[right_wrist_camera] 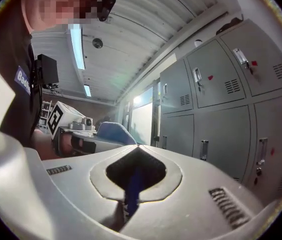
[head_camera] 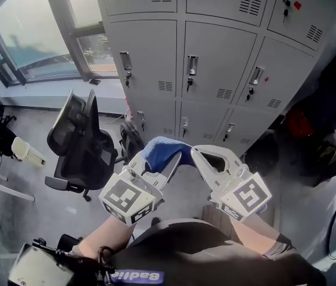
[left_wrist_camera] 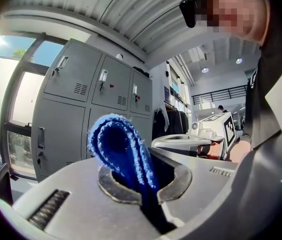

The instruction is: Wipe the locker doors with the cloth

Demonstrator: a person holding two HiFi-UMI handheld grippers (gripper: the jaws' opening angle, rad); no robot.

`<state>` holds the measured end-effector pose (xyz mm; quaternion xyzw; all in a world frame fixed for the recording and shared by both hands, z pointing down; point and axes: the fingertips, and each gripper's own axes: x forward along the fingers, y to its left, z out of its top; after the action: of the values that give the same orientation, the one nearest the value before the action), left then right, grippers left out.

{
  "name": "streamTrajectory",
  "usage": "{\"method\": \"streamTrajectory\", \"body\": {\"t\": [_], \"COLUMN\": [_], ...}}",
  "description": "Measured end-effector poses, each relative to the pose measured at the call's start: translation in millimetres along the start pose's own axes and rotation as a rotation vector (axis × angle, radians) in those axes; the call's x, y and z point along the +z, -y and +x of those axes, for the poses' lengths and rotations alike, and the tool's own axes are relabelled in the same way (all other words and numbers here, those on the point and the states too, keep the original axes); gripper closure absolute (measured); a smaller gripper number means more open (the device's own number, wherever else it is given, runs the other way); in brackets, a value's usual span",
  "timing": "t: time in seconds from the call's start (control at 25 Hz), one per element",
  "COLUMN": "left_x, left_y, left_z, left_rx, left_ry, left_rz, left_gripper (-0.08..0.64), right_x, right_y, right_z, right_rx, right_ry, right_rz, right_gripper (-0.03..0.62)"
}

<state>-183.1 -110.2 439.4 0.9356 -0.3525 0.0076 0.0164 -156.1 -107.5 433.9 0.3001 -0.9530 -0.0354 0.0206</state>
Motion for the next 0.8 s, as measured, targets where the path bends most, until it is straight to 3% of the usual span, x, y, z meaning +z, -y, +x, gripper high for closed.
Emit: {"method": "streamTrajectory", "body": {"t": [0.8], "left_x": [0.0], "left_y": [4.1], "left_z": [-1.1], "left_rx": [-0.013], "left_ry": [-0.013], "left_rz": [0.016], "left_gripper": [0.531], "right_x": [-6.1], "right_y": [4.8], "right_z": [-7.4], "right_rx": [-0.043], "right_ry": [-0.019], "right_rz": [0.011], "right_gripper": [0.591]}}
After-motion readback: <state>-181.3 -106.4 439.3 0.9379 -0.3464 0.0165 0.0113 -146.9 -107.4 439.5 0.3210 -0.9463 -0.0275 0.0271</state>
